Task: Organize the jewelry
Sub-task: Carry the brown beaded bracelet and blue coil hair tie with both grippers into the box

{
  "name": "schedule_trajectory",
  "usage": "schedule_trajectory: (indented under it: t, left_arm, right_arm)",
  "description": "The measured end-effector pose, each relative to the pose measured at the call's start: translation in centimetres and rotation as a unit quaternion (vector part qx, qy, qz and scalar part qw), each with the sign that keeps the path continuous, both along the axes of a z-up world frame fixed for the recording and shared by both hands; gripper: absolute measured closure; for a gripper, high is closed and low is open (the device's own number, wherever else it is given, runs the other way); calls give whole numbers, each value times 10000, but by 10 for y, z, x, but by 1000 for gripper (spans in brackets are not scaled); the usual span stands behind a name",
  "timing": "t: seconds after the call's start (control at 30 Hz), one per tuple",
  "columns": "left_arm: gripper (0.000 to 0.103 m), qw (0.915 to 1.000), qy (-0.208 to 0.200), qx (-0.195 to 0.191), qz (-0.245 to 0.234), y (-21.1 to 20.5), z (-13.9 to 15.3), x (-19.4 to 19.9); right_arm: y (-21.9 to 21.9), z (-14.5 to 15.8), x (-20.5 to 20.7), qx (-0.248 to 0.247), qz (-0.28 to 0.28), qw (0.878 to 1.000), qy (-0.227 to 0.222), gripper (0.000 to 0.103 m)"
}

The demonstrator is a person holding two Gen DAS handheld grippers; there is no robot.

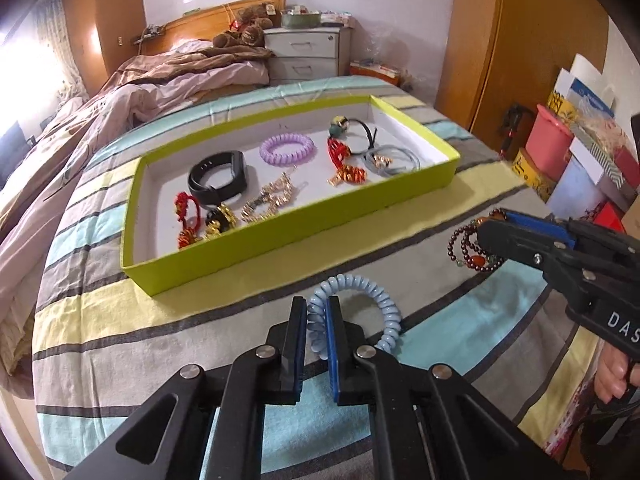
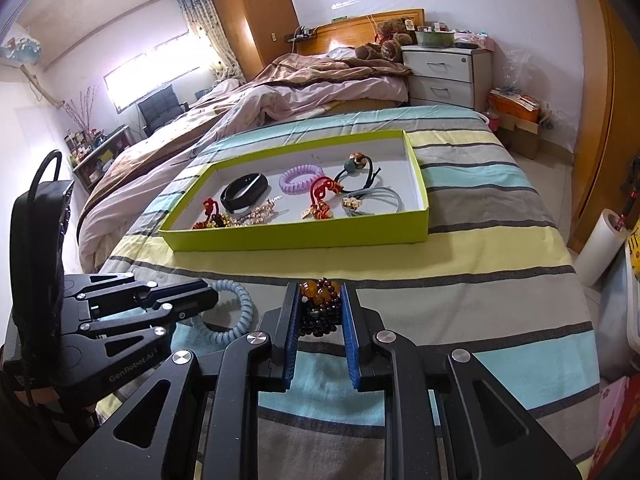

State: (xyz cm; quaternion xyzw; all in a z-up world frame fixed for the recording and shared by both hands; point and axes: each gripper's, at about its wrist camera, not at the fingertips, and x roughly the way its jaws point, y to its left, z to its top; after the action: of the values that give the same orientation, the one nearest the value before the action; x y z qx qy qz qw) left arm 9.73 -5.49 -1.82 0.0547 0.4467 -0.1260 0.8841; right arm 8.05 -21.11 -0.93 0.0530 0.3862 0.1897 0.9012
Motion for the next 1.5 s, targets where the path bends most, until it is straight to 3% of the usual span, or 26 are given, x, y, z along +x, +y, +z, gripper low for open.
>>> schedule_trajectory:
  t: [0.47, 0.77, 1.1, 1.5]
  left_arm:
    - [94, 9983, -444, -357, 139, 15, 45, 6]
    - [94, 9967, -527, -548, 299, 31, 60, 44]
    - [94, 9964, -363, -619, 457, 40, 50, 106]
    - [94, 9967, -48, -636, 496, 32, 23, 156]
  right_arm:
    - [4, 25, 8, 7, -67, 9996, -259, 83]
    - [5, 37, 34, -42, -132, 9992, -378, 83]
    - [6, 29, 83, -235, -156, 9994, -187, 83]
    - [11, 1, 108, -457, 95, 9987, 207, 83]
